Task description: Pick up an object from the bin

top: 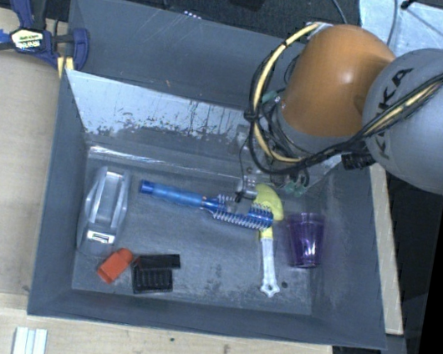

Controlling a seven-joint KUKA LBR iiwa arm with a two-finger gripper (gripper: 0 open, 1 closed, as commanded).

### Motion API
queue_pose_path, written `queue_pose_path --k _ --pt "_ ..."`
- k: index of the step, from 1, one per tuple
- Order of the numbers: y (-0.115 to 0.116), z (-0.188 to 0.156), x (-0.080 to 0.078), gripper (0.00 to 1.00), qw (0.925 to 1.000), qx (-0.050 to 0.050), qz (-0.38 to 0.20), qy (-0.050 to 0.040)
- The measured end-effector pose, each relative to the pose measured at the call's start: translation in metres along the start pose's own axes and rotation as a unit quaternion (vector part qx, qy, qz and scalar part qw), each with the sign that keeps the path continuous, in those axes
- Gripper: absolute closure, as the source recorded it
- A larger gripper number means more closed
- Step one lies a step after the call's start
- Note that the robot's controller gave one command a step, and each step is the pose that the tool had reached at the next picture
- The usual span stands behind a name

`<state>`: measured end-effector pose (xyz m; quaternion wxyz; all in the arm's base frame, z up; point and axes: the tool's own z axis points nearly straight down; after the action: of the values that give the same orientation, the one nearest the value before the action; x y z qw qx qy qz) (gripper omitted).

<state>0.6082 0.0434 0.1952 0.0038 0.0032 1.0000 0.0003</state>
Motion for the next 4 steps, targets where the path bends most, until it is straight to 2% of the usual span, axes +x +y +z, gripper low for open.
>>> queue_pose_path --k 1,2,3,4 --pt "0.007 0.045 0.012 0.0 1.0 0.0 -0.005 0.0005" --pt "0.009 0.09 0.0 0.0 0.9998 -0.001 0.022 -0.0028" --pt "0.009 0.124 -0.014 1.0 1.0 0.0 -0.003 -0.0024" --pt "0.009 0.125 -0.014 1.0 1.0 0.0 -0.003 -0.0024"
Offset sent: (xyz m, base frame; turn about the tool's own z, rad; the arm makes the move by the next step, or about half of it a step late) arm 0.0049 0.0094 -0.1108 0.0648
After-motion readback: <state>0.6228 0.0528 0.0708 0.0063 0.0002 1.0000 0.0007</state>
